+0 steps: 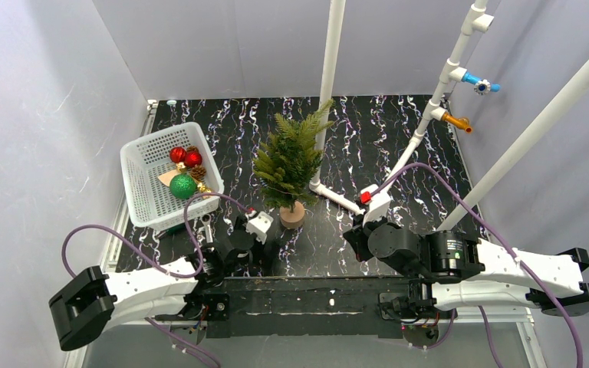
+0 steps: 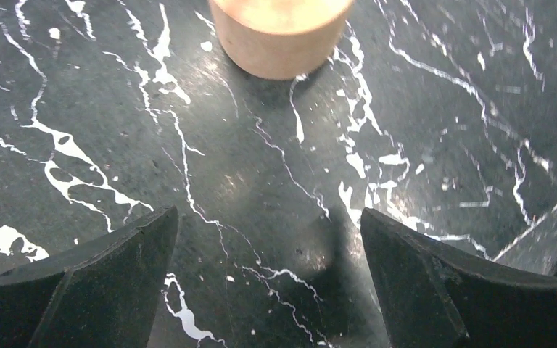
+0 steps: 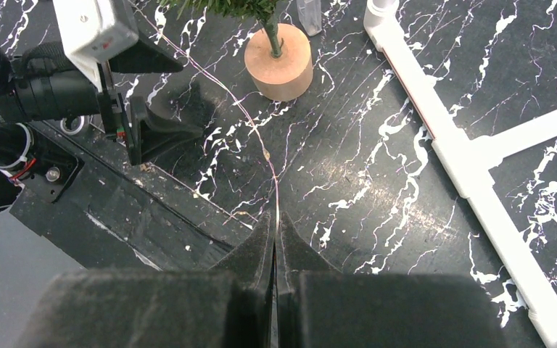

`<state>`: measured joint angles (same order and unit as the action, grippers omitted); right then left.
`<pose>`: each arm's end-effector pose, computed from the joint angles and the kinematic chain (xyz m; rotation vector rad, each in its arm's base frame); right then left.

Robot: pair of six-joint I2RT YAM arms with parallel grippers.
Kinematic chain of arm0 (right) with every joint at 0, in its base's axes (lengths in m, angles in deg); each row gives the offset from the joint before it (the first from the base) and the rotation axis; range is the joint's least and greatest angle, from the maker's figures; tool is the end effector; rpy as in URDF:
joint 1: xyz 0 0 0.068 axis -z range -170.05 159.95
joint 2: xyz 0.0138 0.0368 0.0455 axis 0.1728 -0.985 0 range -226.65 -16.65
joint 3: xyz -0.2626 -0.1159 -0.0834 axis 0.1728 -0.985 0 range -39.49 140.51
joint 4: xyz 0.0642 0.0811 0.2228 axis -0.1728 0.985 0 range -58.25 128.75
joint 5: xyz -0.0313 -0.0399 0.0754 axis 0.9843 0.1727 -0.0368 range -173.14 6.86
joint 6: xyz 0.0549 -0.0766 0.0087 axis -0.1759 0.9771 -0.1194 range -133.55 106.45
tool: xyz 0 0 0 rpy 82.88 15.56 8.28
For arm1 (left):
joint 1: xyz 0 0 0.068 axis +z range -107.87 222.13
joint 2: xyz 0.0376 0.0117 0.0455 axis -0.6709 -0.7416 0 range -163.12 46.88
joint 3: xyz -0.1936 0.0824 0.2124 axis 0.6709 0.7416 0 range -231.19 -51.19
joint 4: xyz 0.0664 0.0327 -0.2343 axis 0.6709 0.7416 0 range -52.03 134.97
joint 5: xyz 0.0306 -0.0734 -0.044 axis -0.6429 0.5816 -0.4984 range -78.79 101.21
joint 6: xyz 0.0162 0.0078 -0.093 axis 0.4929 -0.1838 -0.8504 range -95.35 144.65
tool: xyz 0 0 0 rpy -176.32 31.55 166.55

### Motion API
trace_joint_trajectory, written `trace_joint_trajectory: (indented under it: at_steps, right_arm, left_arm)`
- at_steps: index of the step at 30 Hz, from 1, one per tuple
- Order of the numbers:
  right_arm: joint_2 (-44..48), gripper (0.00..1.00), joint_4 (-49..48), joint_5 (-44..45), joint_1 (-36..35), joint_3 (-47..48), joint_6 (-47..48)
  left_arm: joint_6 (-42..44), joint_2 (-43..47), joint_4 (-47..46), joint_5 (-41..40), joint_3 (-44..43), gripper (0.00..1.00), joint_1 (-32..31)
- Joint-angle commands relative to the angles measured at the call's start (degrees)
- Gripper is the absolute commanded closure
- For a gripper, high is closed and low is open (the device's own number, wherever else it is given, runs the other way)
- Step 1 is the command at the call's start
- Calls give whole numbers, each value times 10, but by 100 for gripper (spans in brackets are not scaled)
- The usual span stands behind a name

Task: Decorate the small christmas tree
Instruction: Wrap the decoration item around the Christmas tree.

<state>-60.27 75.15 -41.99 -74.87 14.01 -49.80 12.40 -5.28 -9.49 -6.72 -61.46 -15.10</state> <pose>0.0687 0.1334 0.3359 -0.4563 1.9944 0.5676 0.1338 -0.1591 0.2506 0.3333 1.4871 -0.7484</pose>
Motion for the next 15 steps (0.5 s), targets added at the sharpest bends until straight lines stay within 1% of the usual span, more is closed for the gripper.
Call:
trace_joint_trajectory:
  at_steps: [1,3,7,8,12,15]
  right_arm:
    - [-5,99,-23,1,2,17,-4]
    - [-8,99,-22,0,2,18,-4]
    - [-12,99,-18,-1,3,23,-3]
    - [-11,99,-18,-1,3,23,-3]
    - [-12,99,-17,-3,3,23,-4]
    - [-13,99,-15,-3,3,25,-5]
  left_arm:
    - [60,-12,8,43,-5,2,-2]
    - [65,-28,-39,51,12,2,-2]
    - [85,-90,-215,74,59,2,-2]
    - [83,-108,-242,74,62,2,-3]
    - [77,-176,-293,68,40,2,-2]
    - [81,-243,-373,73,23,2,-2]
